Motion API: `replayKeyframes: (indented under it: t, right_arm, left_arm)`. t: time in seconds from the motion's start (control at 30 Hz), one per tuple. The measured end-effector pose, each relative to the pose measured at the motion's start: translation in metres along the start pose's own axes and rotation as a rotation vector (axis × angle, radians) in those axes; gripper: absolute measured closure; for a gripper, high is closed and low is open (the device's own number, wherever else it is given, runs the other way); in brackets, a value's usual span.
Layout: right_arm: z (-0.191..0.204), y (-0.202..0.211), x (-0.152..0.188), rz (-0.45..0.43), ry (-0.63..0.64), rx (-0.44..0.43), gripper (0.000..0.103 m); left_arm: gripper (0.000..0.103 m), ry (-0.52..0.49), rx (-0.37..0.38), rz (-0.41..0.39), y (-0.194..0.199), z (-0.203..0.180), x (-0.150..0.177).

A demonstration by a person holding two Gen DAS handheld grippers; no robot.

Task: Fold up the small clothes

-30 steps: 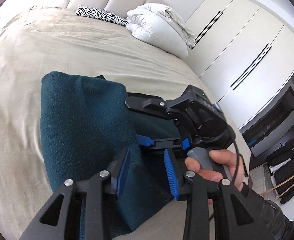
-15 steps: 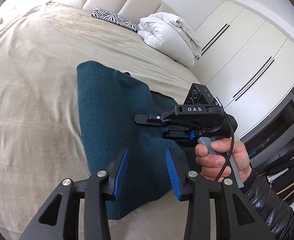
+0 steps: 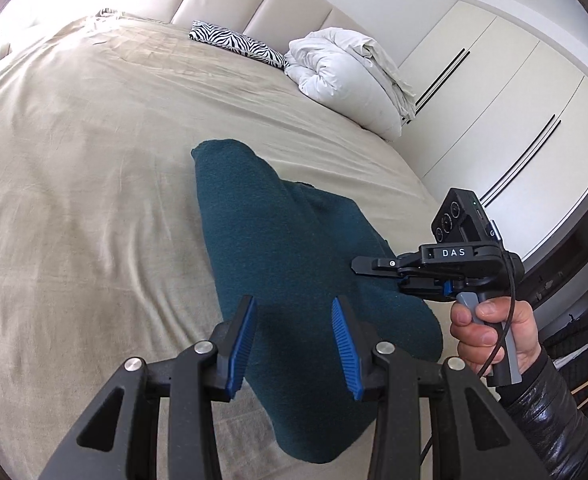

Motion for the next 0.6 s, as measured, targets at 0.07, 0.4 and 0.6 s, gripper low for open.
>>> replayKeyframes:
  t: [0.07,0.4,0.6]
  right_arm:
    - [-0.009,0.019,-0.005,-0.019,-0.004,0.024,0.092]
    - [-0.054,0.076,-0.003,-0.068,-0.027,0.073,0.092]
    - [-0.062,0.086,-0.006,-0.087,-0.039,0.078,0.092]
  left_arm:
    - [0.062,-0.016,0.001,0.007,-0.011,-0.008,-0.003]
    - [0.062,-0.1,0.015,0.033,-0.068,-0.058,-0.033]
    - [0.063,-0.113,-0.008,0.091,-0.106,-0.047,-0.012]
Point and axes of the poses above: each gripper's, at about its wrist camera, not at the fingertips, and y roughly against the way its jaws point, z to its left, x to its underside, the point moved 7 cm from there along -y, roughly the way its jaws point
